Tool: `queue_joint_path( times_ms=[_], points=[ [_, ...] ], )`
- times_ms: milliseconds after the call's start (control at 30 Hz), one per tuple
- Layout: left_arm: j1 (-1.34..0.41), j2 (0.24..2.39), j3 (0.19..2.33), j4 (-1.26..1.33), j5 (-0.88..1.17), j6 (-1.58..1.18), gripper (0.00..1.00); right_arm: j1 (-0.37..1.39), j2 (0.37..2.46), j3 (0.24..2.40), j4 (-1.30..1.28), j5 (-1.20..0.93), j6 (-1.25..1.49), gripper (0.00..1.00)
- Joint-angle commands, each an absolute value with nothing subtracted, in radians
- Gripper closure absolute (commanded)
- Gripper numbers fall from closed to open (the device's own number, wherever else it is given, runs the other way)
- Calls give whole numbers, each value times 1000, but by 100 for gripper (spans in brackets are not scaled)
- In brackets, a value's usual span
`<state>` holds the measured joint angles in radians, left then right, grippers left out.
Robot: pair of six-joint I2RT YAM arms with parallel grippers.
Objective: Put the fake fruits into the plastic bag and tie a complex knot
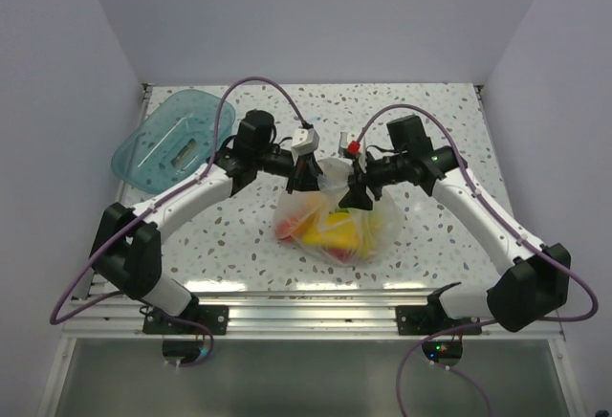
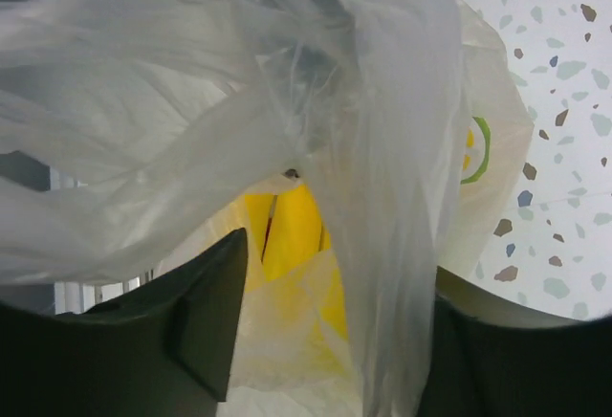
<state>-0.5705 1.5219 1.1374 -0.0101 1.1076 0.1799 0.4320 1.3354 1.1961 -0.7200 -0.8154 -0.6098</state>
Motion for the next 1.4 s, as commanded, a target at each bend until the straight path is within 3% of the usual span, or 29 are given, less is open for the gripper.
queue_joint_path(
  times_ms=[0, 67, 100, 233, 533, 700, 833, 900, 1100, 1167, 1300, 1367],
  points=[
    [-558, 1561, 1160, 51, 1108, 8, 100, 437, 1301, 1190, -712, -864, -612, 38],
    [-558, 1562, 1151, 51, 1095, 6, 100, 439, 1289, 1183, -700, -864, -589, 34],
    [-558, 1554, 1140, 57, 1080, 6, 100, 439, 1286, 1174, -687, -856, -578, 14],
    [-554, 1543, 1127, 83, 1043, -60, 100, 437, 1270, 1161, -686, -854, -569, 9],
    [-580, 1577, 1198, 19, 914, -80, 100, 439, 1275, 1192, -585, -873, -410, 9],
    [-597, 1575, 1195, 2, 904, -65, 100, 437, 1289, 1201, -551, -871, -380, 15],
    [-621, 1580, 1215, -67, 888, -15, 100, 437, 1295, 1198, -528, -874, -353, 29],
    [-624, 1585, 1223, -84, 893, -5, 100, 437, 1299, 1200, -523, -873, -354, 46],
    [-644, 1594, 1272, -189, 873, 103, 100, 437, 1304, 1206, -529, -862, -357, 77],
    [-644, 1580, 1273, -213, 871, 118, 99, 439, 1305, 1209, -538, -867, -357, 97],
    [-614, 1507, 1232, -184, 926, 137, 79, 436, 1299, 1206, -557, -871, -376, 100],
    [-571, 1447, 1201, -173, 965, 136, 63, 436, 1295, 1203, -569, -874, -393, 100]
  ],
)
